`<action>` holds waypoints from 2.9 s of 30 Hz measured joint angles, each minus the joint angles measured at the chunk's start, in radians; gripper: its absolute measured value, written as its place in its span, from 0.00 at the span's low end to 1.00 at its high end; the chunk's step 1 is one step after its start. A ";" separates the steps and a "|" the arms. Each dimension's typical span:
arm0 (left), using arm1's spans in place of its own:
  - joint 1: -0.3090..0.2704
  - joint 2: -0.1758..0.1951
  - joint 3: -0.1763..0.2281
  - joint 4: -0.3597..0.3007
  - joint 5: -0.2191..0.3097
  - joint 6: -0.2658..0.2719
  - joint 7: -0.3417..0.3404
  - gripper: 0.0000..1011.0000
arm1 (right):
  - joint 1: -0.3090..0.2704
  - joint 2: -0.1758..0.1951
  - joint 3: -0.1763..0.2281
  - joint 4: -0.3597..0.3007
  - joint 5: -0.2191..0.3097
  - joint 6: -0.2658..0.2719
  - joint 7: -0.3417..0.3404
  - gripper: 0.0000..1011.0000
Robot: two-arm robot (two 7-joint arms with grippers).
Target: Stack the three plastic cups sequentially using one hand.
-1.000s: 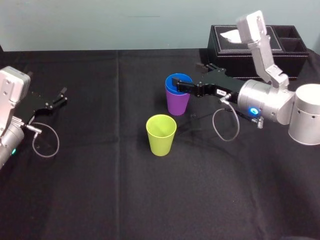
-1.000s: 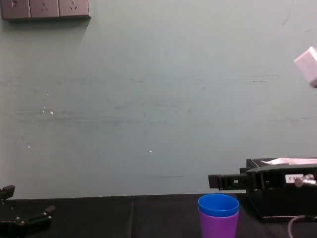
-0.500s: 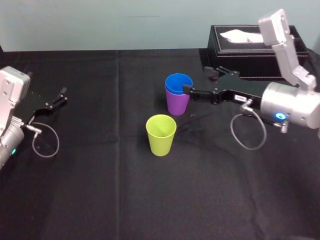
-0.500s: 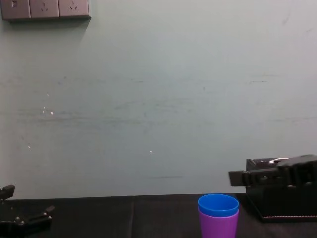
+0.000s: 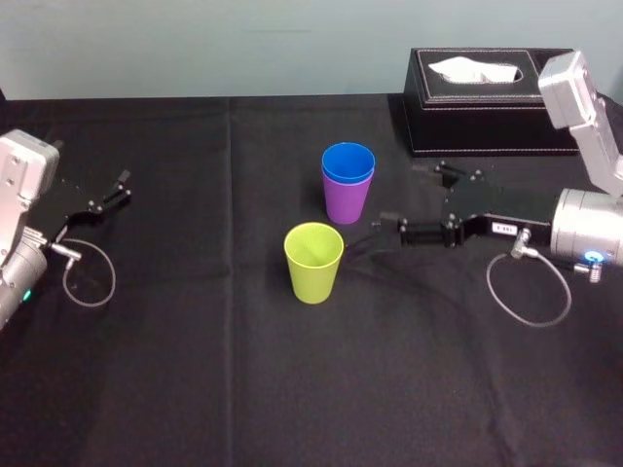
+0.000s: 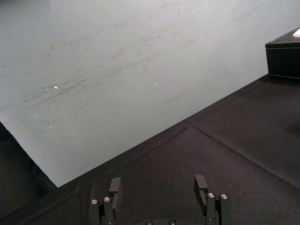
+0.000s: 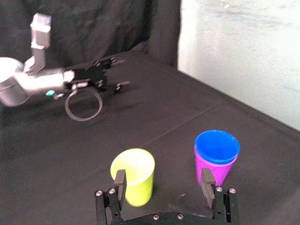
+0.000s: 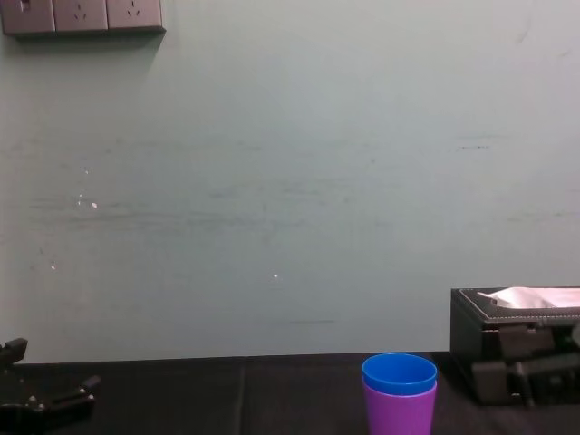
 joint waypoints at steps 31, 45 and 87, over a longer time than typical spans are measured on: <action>0.000 0.000 0.000 0.000 0.000 0.000 0.000 1.00 | 0.052 0.039 -0.170 0.023 -0.090 0.039 0.016 0.99; 0.000 0.000 0.000 0.000 0.000 0.000 0.000 1.00 | 0.087 -0.002 -0.207 0.086 -0.107 0.012 0.039 0.99; 0.000 0.000 0.000 0.000 0.000 0.000 0.000 1.00 | 0.194 -0.126 -0.290 0.252 -0.137 -0.033 0.103 0.99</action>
